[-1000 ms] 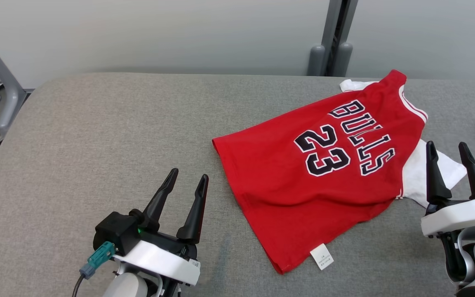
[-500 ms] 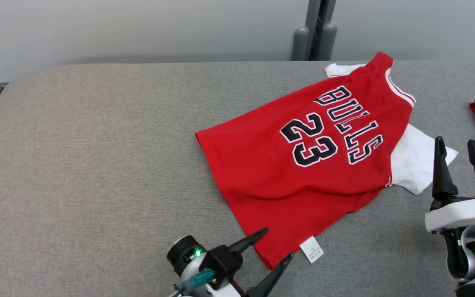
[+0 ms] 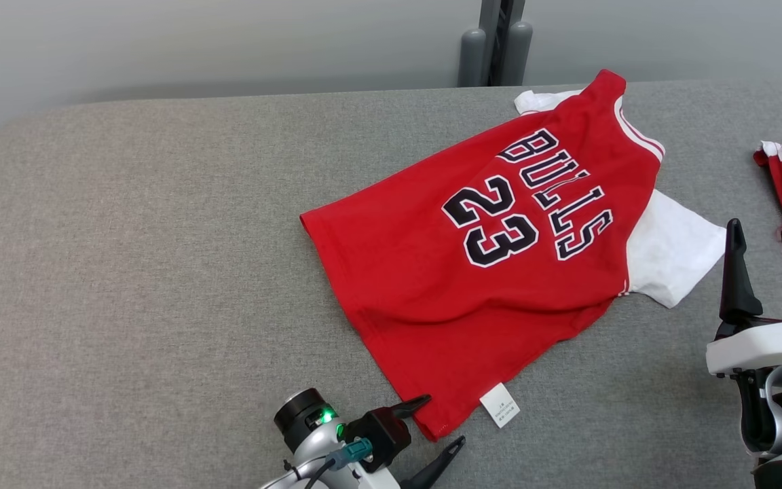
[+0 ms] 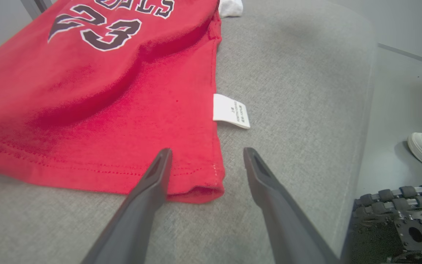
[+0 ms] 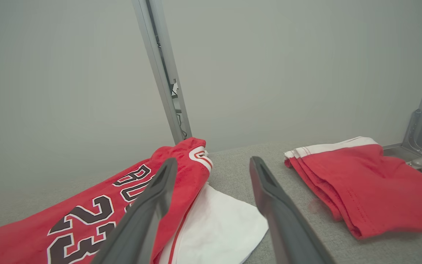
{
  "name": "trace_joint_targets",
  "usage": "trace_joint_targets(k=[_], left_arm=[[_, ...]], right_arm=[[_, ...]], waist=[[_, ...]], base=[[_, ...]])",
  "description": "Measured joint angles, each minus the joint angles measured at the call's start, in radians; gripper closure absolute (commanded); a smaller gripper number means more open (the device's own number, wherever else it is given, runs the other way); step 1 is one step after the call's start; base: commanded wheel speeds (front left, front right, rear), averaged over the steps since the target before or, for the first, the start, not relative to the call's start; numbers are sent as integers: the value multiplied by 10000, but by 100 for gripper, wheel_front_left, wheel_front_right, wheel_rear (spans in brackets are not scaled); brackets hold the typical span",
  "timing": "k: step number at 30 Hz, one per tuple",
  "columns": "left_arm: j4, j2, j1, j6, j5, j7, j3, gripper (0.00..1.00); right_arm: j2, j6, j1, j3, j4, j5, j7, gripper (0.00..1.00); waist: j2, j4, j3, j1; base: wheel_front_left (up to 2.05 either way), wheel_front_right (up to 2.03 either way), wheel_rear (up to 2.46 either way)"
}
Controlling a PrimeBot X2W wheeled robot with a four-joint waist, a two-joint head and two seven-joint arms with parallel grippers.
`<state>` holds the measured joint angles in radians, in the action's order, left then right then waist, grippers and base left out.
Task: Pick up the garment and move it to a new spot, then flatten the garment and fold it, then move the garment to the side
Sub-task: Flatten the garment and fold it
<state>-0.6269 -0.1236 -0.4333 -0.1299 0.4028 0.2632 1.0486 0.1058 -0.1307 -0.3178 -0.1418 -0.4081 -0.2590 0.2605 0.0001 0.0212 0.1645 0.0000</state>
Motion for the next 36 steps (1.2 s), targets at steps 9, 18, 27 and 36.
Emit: trace_joint_targets(k=[9,18,27,36], left_arm=[[-1011,295,-77,2,-201,2,-439,100],[-593,159,-72,127,-805,0,-1923,100],[878,-932,128,761,-1659,0,-4111,100],[1994,-1572,717,894,-2339,0,-5465,100]], right_arm=[[-21,0,-11,-69,-31,84,0,0],[-50,0,-24,-297,-40,150,0,0],[-146,0,4,-527,-412,188,0,0],[-291,0,53,-848,-1312,414,0,0]], waist=[[0,-40,48,0],[0,260,36,0],[0,830,-468,0],[0,1292,-881,0]], base=[[0,0,0],[0,0,0],[0,0,0],[0,0,0]])
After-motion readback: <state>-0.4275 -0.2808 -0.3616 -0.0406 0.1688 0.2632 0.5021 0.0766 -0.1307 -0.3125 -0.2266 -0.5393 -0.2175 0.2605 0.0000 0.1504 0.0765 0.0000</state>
